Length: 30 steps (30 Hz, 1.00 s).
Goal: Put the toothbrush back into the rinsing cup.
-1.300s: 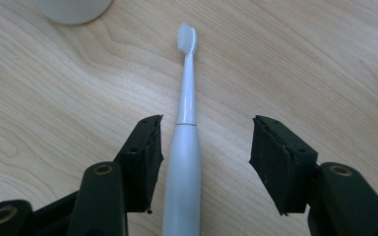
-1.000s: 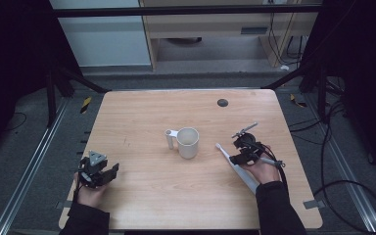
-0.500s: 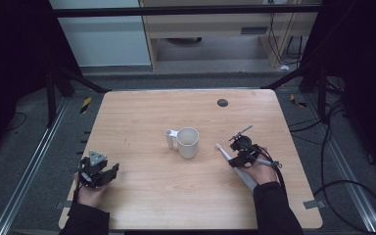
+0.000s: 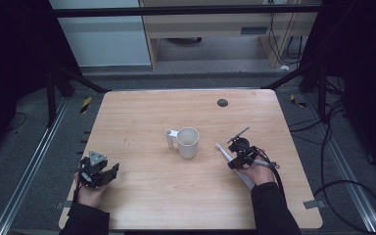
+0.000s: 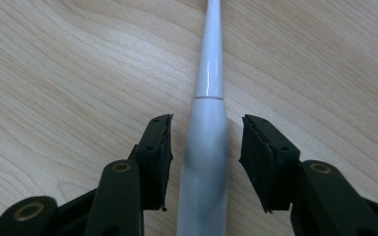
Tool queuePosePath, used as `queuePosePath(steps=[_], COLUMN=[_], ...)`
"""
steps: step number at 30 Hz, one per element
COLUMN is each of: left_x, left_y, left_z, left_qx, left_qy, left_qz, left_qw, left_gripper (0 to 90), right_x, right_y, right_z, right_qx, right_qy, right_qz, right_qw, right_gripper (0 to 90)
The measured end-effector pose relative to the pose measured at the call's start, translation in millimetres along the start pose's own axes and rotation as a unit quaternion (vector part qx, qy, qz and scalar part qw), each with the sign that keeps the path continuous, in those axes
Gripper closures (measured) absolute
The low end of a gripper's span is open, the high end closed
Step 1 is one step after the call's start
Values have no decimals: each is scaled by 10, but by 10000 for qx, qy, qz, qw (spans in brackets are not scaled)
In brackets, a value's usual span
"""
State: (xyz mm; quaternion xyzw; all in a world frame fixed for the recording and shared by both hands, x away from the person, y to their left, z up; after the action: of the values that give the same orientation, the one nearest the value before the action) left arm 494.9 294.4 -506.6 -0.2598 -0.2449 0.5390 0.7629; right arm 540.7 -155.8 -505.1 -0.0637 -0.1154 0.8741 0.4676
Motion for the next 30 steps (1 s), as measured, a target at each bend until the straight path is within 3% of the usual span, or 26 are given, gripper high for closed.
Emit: queuePosePath(steps=[14,21,30], left_x=[-1,-2,-2], left_y=[0,0,0], left_z=[-3,-2,-3], left_qx=[8,7,7], left_qy=[0,-4,-4], left_qz=[-4,-7,-6], left_qw=[10000,10000,10000], left_gripper=[504,505,507], right_x=[-2,4,7], right_y=[19,23,16], right_z=[-81,-109,-108], right_qx=[241,312,314], right_qy=[-17,-2,1], right_qz=[-58,-102,-143], right_qw=[9997,9995,9994], right_gripper=[600,659,670])
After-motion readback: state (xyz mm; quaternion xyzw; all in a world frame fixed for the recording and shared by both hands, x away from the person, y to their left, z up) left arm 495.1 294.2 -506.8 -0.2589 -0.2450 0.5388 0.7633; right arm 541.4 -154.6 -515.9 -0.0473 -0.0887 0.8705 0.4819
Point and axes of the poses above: each handheld gripper's, and its own axes: z roughly backward along the jaws, y roughly out of its underside, x roughly to its left, the point moved 5 cm from there along -z, roughly forward along the jaws, and after that the axes turned 6 degrees about x, right-handed, at the moved point
